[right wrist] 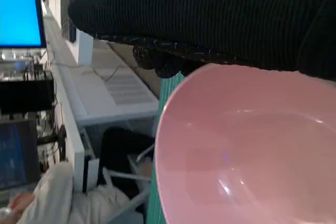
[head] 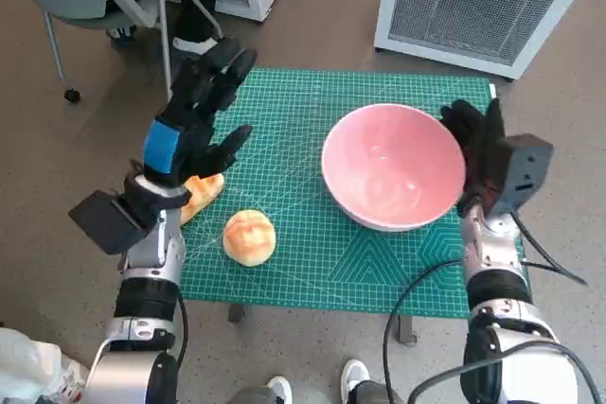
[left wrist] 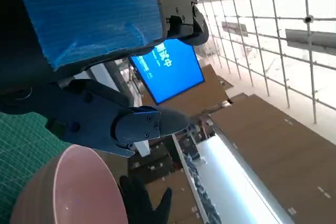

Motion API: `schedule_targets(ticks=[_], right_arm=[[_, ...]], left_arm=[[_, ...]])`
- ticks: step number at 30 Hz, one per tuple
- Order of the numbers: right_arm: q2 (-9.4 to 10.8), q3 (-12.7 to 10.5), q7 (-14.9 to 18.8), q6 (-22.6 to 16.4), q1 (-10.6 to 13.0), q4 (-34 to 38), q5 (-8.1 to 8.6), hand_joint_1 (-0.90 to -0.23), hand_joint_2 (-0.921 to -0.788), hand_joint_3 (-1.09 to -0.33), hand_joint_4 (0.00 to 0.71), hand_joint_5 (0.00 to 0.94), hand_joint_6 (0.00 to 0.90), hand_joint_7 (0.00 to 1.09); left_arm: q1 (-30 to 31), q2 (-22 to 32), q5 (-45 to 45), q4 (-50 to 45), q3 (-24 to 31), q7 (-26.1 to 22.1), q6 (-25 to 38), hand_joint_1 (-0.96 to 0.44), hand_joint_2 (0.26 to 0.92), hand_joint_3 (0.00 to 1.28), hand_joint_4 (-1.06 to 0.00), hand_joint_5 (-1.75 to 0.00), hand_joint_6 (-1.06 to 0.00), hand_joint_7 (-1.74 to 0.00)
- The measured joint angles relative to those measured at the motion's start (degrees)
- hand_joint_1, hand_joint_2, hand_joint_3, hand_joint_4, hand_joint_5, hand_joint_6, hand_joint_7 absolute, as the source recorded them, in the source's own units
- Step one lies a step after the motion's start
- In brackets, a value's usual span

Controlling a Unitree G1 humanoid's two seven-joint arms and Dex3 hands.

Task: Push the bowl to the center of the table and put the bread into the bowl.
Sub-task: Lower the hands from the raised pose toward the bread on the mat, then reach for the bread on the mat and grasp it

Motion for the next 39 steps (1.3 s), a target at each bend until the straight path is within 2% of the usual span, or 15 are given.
schedule_targets(ticks=[12,16,20,24,28,33,35,36,39], right_arm=[[2.9,0.6,-0.6,2.2,-3.3,0.2,-0.09,-0.541,-0.921,-0.861,0.226,0.002,0.296,0.00],[2.8,0.6,-0.7,2.5,-4.0,0.3,-0.09,-0.560,-0.921,-0.854,0.228,0.002,0.298,0.00],[2.5,0.7,-0.7,2.3,-5.1,0.2,-0.10,-0.547,-0.921,-0.858,0.228,0.002,0.298,0.00],[1.4,1.1,-0.7,0.7,-5.6,-0.3,-0.18,-0.557,-0.921,-0.858,0.232,0.003,0.299,0.00],[-0.1,1.7,-0.8,-3.5,-5.8,-1.3,-1.31,-0.593,-0.921,-0.852,0.234,0.003,0.297,0.00],[-1.2,2.4,0.3,-11.3,-5.8,-3.0,-2.10,-0.619,-0.921,-0.843,0.236,0.003,0.309,0.01],[-1.3,2.9,1.7,-15.8,-5.8,-4.2,-2.07,-0.622,-0.921,-0.839,0.240,0.005,0.316,0.01],[-1.3,3.1,2.3,-17.6,-5.7,-4.7,-2.06,-0.647,-0.921,-0.815,0.263,0.015,0.341,0.02],[-1.1,3.4,5.8,-24.1,-5.2,-7.6,-1.54,-0.627,-0.921,-0.817,0.259,0.009,0.333,0.02]], left_arm=[[2.0,1.2,0.4,-1.9,0.0,1.9,0.0,-0.45,0.921,0.37,-0.32,0.00,-0.22,-0.30],[3.0,1.8,0.4,-2.1,0.1,2.0,0.0,-0.45,0.921,0.37,-0.32,0.00,-0.24,-0.27],[4.4,3.5,1.0,-2.1,0.6,2.1,0.0,-0.45,0.921,0.37,-0.31,0.00,-0.23,-0.25],[5.8,5.6,2.4,-2.1,1.2,3.2,0.0,-0.45,0.921,0.37,-0.31,0.00,-0.23,-0.23],[7.7,9.3,6.4,-2.8,1.6,6.3,1.7,-0.47,0.921,0.37,-0.30,0.00,-0.25,-0.18],[10.2,13.9,13.3,-6.3,1.7,11.5,7.5,-0.49,0.921,0.37,-0.30,0.00,-0.27,-0.14],[11.3,15.7,16.5,-8.7,1.5,13.5,10.9,-0.49,0.921,0.37,-0.30,0.00,-0.28,-0.12],[11.6,16.3,17.5,-9.5,1.4,14.0,12.3,-0.47,0.921,0.34,-0.30,0.00,-0.29,-0.11],[12.4,18.2,21.1,-12.4,0.5,15.3,17.4,-0.48,0.921,0.34,-0.30,0.00,-0.30,-0.08]])
